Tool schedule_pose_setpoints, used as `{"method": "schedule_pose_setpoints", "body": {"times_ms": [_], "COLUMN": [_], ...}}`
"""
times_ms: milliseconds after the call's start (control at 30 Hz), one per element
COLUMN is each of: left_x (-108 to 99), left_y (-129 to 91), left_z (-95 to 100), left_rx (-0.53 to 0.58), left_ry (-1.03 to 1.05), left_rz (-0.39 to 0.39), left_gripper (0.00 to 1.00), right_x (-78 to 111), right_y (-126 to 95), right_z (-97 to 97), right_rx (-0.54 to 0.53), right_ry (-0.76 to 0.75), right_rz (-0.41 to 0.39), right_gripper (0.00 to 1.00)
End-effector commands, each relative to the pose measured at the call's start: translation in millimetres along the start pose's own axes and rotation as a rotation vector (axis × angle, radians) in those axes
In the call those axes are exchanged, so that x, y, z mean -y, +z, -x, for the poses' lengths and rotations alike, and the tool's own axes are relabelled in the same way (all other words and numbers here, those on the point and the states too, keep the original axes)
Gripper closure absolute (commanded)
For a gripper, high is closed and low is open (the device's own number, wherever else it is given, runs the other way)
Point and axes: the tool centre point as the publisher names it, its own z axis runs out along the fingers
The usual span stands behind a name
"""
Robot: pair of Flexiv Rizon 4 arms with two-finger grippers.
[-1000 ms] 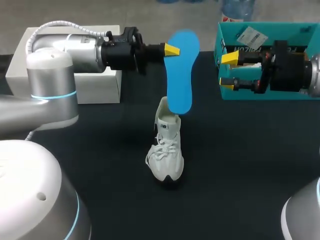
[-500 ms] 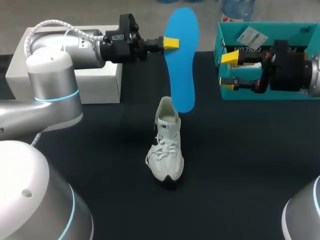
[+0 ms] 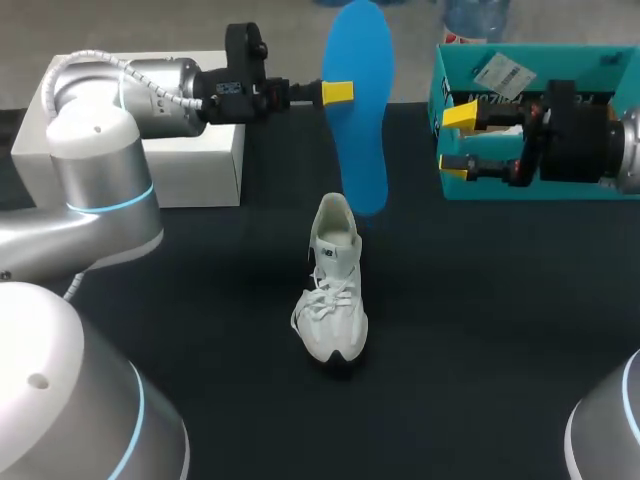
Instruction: Take the shoe out of the shoebox, open the shoe tongue, remove and reinsert the insole, then place the shoe into the shoebox
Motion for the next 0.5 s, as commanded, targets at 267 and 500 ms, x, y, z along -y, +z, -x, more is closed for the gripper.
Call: {"method": "schedule_pose_setpoints", "body": {"times_ms": [267, 500], "left_x": [-2, -4], "left_y": [3, 4], "left_z": [-10.7, -10.0], "left_rx": [-0.094, -0.115], "left_ry": [0.556, 1.05], "left_rz": [-0.013, 0.056], "left_gripper": [1.0, 1.0], "right_x": [-0.4, -0.4], "right_y": [2, 2], "right_z": [0.9, 0.9], "right_rx": [0.001, 0.001], "right_ry": [0.0, 0.0], "right_rz": [0.0, 0.0], "right_gripper": [0.0, 0.0]}}
